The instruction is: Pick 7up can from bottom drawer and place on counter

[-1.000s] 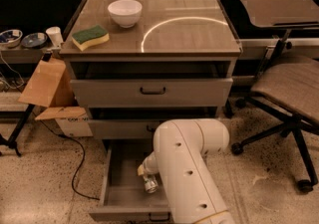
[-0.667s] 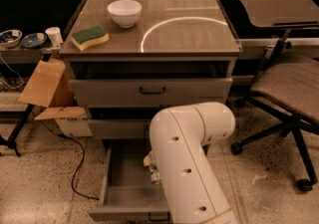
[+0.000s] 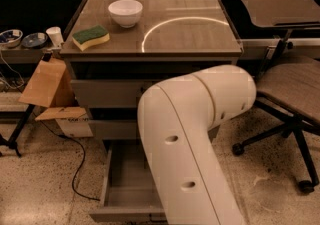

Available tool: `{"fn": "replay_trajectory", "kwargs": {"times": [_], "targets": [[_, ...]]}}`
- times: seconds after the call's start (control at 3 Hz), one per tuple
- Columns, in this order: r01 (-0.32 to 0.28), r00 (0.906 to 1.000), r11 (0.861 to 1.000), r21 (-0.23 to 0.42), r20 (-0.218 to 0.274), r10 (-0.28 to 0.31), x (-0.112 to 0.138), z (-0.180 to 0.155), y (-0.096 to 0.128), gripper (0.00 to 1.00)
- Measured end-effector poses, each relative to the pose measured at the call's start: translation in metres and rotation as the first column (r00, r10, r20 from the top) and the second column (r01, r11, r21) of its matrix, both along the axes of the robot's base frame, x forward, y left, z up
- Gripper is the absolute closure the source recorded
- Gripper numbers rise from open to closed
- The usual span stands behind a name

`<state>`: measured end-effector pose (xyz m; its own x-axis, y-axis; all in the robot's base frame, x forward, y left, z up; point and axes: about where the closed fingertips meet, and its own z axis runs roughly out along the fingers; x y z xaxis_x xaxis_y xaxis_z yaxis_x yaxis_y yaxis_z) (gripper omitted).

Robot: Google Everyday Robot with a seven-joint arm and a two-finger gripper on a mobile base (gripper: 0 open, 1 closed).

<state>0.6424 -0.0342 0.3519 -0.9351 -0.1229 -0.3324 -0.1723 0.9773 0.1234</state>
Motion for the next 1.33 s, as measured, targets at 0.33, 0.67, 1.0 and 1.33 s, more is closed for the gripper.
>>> {"fn": "replay_trajectory", "kwargs": {"times": [0.33, 0.67, 1.0, 1.33], "targets": [[0.041, 0.9980, 0.997, -0.062, -0.045, -0.044, -0.048, 0.050, -0.022, 1.00], [0.062, 0.9882, 0.983, -0.170, -0.128, -0.084, -0.117, 0.088, -0.051, 1.00], [0.061, 0.9719, 0.959, -0.275, -0.203, -0.120, -0.175, 0.128, -0.061, 1.00], [0.068, 0.9781, 0.950, -0.306, -0.167, -0.124, -0.173, 0.188, -0.025, 1.00]]}}
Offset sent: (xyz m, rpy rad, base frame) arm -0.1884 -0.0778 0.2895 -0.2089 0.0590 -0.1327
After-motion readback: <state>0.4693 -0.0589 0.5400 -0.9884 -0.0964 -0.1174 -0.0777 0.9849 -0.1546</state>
